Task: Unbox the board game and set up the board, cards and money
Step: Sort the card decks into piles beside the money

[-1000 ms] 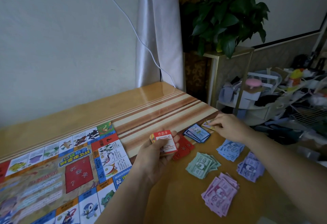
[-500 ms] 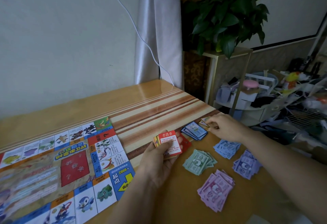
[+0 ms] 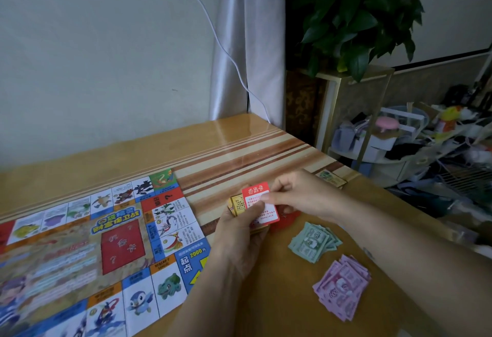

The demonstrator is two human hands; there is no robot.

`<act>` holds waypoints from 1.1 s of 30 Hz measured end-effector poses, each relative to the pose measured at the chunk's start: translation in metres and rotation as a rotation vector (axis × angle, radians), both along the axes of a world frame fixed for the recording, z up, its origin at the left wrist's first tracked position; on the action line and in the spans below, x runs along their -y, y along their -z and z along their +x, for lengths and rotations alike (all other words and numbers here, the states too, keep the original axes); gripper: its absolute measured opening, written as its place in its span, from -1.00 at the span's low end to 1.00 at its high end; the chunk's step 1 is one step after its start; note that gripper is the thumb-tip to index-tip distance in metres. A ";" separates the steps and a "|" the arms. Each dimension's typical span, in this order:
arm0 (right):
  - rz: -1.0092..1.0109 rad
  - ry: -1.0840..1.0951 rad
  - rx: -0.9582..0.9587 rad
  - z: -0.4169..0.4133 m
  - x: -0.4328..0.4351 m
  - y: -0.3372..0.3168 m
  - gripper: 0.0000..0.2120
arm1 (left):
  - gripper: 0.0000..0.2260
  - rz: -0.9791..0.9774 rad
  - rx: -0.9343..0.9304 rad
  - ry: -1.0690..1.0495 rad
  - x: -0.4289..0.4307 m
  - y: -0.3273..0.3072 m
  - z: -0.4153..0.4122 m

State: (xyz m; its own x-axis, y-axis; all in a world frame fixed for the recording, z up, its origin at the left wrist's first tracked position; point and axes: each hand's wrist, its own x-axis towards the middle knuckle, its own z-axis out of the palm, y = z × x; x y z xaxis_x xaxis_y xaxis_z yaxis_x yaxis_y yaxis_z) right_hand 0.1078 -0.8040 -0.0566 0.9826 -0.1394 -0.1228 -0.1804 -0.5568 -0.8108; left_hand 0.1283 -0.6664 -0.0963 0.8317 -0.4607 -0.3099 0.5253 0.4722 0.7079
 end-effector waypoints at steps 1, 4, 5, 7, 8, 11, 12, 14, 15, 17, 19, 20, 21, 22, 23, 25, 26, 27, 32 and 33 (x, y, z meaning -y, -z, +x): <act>0.023 0.035 0.022 0.003 0.000 -0.002 -0.89 | -0.87 -0.003 -0.001 -0.017 -0.001 -0.001 0.002; -0.045 0.214 0.192 0.011 0.007 -0.014 -0.95 | -0.77 -0.132 -0.061 -0.073 -0.008 -0.006 0.014; -0.164 0.255 0.267 0.013 0.010 -0.017 -0.93 | -0.72 -0.191 -0.095 -0.100 -0.011 -0.007 0.019; -0.445 0.238 0.328 0.016 0.007 -0.018 -0.92 | -0.68 -0.230 -0.120 -0.142 -0.018 -0.006 0.028; -0.571 0.194 0.304 0.016 0.001 -0.016 -0.90 | -0.71 -0.217 -0.110 -0.147 -0.020 -0.005 0.031; -0.882 0.043 0.141 0.017 -0.025 0.002 -0.80 | -0.77 -0.188 -0.079 -0.138 -0.024 -0.004 0.031; -0.921 0.008 0.097 0.017 -0.031 0.009 -0.76 | -0.78 -0.194 -0.078 -0.133 -0.026 -0.005 0.031; -0.840 -0.010 0.040 0.020 -0.035 0.019 -0.65 | -0.79 -0.201 -0.071 -0.129 -0.030 -0.006 0.031; -0.748 -0.003 0.011 0.022 -0.035 0.020 -0.60 | -0.81 -0.199 -0.068 -0.131 -0.031 -0.006 0.031; -0.563 0.010 -0.007 0.026 -0.027 0.018 -0.56 | -0.84 -0.172 -0.064 -0.131 -0.033 -0.006 0.031; -0.352 0.053 0.045 0.024 -0.019 0.007 -0.61 | -0.84 -0.127 -0.050 -0.114 -0.033 -0.007 0.030; -0.220 0.072 0.079 0.024 -0.014 0.001 -0.66 | -0.83 -0.105 -0.031 -0.095 -0.032 -0.008 0.029; -0.083 0.074 0.094 0.022 -0.013 -0.004 -0.72 | -0.83 -0.084 -0.004 -0.067 -0.032 -0.008 0.027; 0.031 0.056 0.084 0.021 -0.012 -0.006 -0.79 | -0.85 -0.065 0.026 -0.031 -0.031 -0.009 0.024; 0.086 0.024 0.065 0.020 -0.012 -0.007 -0.84 | -0.85 -0.042 0.057 0.005 -0.029 -0.010 0.021; 0.060 -0.004 0.050 0.021 -0.013 -0.001 -0.79 | -0.85 0.001 0.106 0.061 -0.025 -0.012 0.014; 0.039 0.016 0.062 0.023 -0.012 0.003 -0.70 | -0.85 0.007 0.119 0.075 -0.024 -0.013 0.012; 0.029 0.038 0.077 0.025 -0.010 0.005 -0.63 | -0.84 0.001 0.122 0.080 -0.024 -0.013 0.012; 0.080 0.129 0.085 0.019 0.004 0.004 -0.59 | -0.79 -0.064 0.104 0.082 -0.031 -0.016 0.014; 0.102 0.132 0.102 0.017 0.006 0.002 -0.63 | -0.79 -0.035 0.131 0.086 -0.032 -0.016 0.014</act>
State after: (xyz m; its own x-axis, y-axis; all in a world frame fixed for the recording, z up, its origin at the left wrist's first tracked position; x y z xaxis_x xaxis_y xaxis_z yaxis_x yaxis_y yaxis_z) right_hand 0.1250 -0.8101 -0.0585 0.9646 -0.2600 -0.0441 -0.1608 -0.4474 -0.8798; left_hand 0.1422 -0.6340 -0.0805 0.8209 -0.5408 -0.1835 0.4691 0.4553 0.7568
